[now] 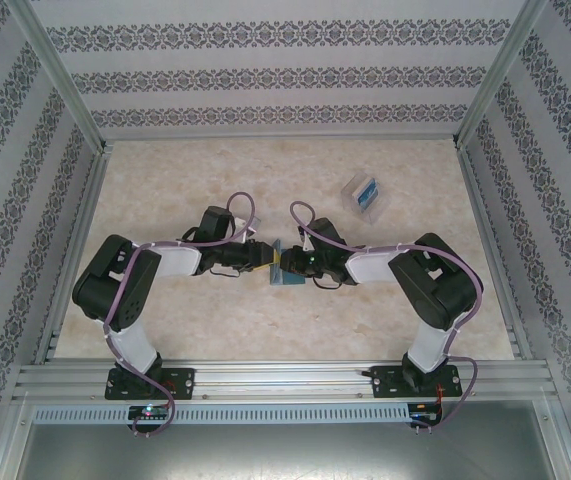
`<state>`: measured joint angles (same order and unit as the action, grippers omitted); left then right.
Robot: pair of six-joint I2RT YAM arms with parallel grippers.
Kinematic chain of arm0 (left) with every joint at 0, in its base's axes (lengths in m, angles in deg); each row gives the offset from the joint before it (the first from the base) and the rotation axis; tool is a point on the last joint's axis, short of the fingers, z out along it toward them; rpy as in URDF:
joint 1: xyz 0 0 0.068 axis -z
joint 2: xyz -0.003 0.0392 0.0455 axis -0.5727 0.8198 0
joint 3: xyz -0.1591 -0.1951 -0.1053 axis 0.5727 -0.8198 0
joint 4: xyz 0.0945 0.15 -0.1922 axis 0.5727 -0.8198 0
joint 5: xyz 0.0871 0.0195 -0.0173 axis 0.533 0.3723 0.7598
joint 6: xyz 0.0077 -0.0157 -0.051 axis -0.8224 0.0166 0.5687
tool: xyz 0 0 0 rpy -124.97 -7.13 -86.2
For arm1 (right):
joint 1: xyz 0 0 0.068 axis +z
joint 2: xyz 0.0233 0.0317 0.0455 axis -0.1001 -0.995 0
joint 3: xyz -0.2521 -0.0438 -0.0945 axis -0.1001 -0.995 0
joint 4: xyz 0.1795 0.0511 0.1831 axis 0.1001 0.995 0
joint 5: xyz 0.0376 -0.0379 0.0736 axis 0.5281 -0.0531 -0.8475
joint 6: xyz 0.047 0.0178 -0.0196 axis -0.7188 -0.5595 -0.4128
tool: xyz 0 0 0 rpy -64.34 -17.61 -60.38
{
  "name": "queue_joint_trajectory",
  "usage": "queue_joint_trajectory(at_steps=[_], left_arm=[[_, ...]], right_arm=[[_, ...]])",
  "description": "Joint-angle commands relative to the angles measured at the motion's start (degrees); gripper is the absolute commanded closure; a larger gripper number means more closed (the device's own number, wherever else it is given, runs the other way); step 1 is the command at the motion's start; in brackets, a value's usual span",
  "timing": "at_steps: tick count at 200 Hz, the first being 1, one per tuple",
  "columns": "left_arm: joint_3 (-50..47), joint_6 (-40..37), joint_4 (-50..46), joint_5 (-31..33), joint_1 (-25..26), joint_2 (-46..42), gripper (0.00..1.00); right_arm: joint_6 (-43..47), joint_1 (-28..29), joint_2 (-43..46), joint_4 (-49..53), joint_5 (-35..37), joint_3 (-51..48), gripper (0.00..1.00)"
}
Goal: Put the credit cards into the card holder
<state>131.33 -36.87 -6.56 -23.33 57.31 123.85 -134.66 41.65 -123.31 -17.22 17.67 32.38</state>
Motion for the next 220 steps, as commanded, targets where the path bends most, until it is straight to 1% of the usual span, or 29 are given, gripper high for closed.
queue_joint_trajectory(at_steps=[1, 23, 44, 70, 86, 101, 128, 147, 182, 193, 220], left_arm=[[-0.4, -0.7, 0.1, 1.1, -0.8, -0.5, 0.67], [-0.9, -0.7, 0.4, 1.2, -1.3, -1.5, 0.67], [-1.0, -0.8, 0.4, 0.5, -1.9, -1.2, 0.72], [-1.8, 0.4, 3.4, -0.4, -2.5, -0.6, 0.73], [-2.2, 1.4, 5.3, -1.3, -2.6, 0.0, 0.78], [-2.5, 2.0, 7.0, -1.7, -2.6, 0.4, 0.85], [-2.4, 2.4, 8.1, -2.5, -2.7, 1.3, 0.85], [-2.5, 2.6, 9.2, -2.8, -2.7, 1.6, 0.79], [-2.4, 2.8, 9.6, -3.1, -2.8, 2.8, 0.79], [-2.4, 2.7, 9.7, -3.1, -2.8, 3.1, 0.81], [-2.3, 3.1, 10.5, -3.3, -2.8, 4.1, 0.95]], right_arm=[[1.0, 0.9, -2.4, 5.2, 1.7, -0.4, 0.75], [1.1, 0.7, -2.5, 5.3, 1.7, -0.5, 0.75], [1.0, 0.6, -2.6, 5.2, 1.6, -0.6, 0.75], [1.4, 0.4, -2.9, 5.2, 1.7, -0.5, 0.75], [1.1, 0.4, -3.2, 4.8, 1.5, -0.7, 0.75], [1.2, 0.4, -3.5, 4.5, 1.3, -0.7, 0.75], [1.1, 0.3, -3.7, 4.5, 1.3, -0.9, 0.75], [1.4, 0.3, -3.8, 4.5, 1.1, -0.8, 0.75], [1.1, 0.2, -3.8, 4.3, 0.9, -0.9, 0.75], [1.3, 0.2, -3.8, 4.3, 0.9, -0.9, 0.75], [1.4, 0.1, -3.9, 4.5, 0.9, -0.6, 0.76]])
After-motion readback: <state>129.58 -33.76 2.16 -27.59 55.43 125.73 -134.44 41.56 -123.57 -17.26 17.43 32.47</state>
